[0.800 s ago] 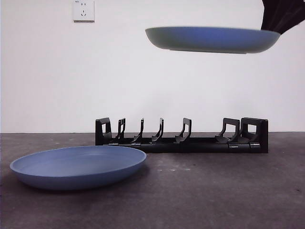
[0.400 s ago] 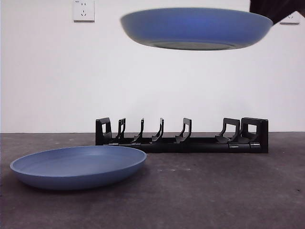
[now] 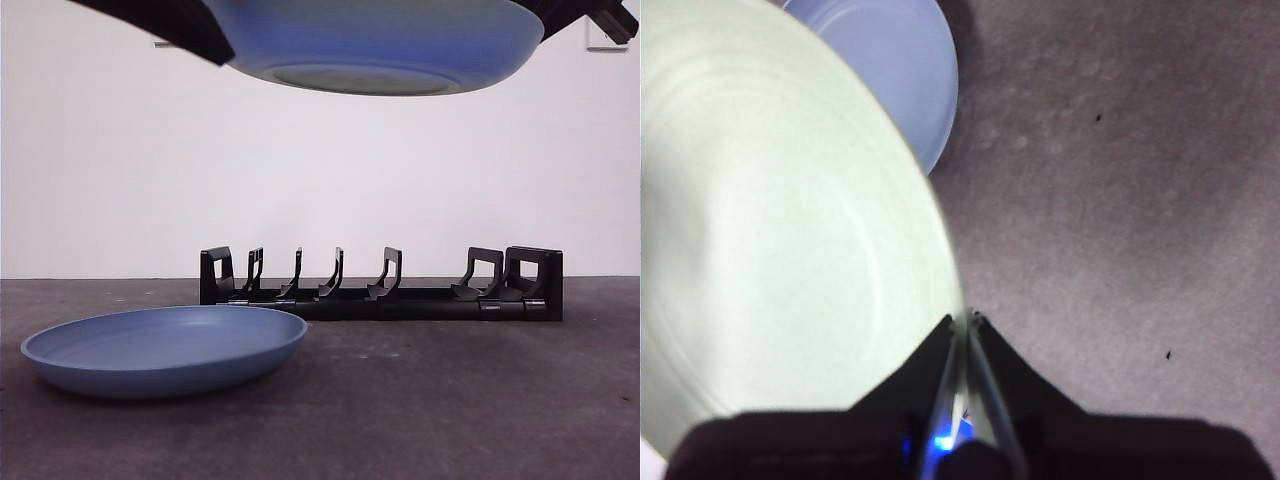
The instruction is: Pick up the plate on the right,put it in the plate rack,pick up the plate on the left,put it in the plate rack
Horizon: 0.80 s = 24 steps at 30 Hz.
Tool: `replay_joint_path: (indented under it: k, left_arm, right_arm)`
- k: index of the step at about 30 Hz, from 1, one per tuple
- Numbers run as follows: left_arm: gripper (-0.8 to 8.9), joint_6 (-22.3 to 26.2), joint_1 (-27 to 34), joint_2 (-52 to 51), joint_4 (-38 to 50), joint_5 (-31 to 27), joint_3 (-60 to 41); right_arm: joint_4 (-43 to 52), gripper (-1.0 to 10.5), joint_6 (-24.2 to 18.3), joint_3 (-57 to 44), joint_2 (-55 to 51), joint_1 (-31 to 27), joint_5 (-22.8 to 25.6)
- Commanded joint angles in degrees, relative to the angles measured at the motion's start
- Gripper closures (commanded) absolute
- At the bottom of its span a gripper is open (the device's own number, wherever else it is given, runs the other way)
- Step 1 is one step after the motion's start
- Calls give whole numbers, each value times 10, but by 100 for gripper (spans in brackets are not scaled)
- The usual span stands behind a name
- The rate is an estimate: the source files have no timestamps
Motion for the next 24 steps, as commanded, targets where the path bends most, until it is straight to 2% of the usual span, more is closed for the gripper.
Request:
replay_joint_path:
  k: [1, 3, 5, 12, 24]
  left_arm:
    - [490, 6, -2, 3, 4, -9, 1]
    - [590, 6, -2, 5, 4, -9, 1]
    - [649, 6, -2, 5, 4, -9, 1]
    - [810, 2, -2, 5, 2, -8, 1]
    - [822, -1, -2, 5, -14, -8, 1]
  right_arm:
    - [2, 959, 6, 2, 0, 1, -4]
    - [0, 958, 6, 2, 0, 1, -4]
    - [-1, 958, 6, 2, 0, 1, -5]
    - [2, 958, 6, 2, 0, 1, -4]
    - [11, 958, 5, 2, 0, 1, -4]
